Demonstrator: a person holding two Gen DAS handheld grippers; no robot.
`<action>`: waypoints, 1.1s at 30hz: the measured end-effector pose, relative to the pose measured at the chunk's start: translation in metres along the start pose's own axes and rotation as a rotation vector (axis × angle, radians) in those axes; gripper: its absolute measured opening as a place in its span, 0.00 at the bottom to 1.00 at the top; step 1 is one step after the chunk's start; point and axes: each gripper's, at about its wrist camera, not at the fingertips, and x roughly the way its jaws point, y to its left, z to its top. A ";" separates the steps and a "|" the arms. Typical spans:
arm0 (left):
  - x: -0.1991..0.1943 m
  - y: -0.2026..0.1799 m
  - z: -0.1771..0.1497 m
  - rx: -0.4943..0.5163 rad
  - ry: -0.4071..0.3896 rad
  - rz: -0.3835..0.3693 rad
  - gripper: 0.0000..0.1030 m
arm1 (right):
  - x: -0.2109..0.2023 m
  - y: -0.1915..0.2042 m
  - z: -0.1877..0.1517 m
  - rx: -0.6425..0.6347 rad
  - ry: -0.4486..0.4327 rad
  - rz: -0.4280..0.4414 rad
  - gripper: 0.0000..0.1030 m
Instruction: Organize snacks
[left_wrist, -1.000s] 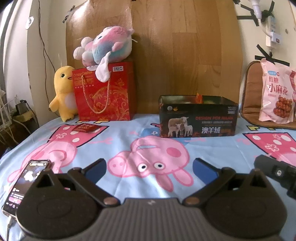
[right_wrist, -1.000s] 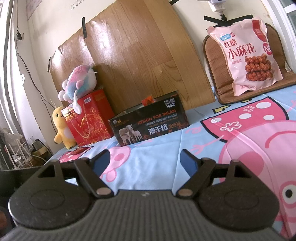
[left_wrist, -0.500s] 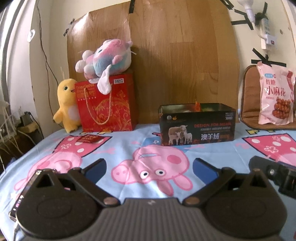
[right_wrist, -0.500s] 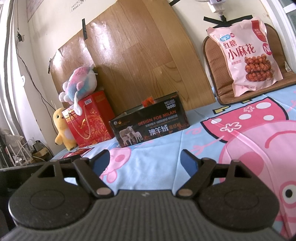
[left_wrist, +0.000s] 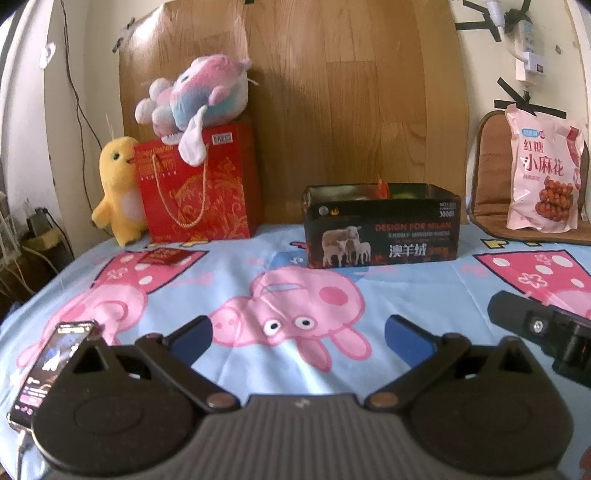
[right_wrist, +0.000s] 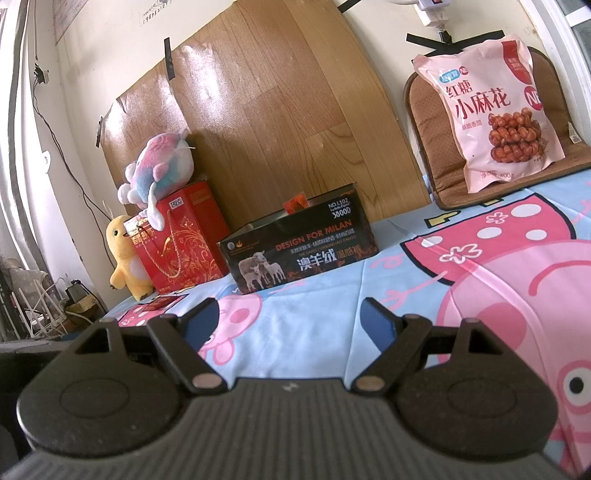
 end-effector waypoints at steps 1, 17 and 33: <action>0.001 0.000 0.000 -0.002 0.005 -0.003 1.00 | 0.001 0.000 0.000 0.000 0.000 0.000 0.83; 0.015 -0.001 -0.002 0.004 0.073 -0.009 1.00 | 0.000 0.000 0.000 0.000 0.000 0.001 0.83; 0.019 -0.005 -0.003 0.037 0.088 -0.008 1.00 | 0.000 0.000 0.000 -0.001 0.000 0.002 0.83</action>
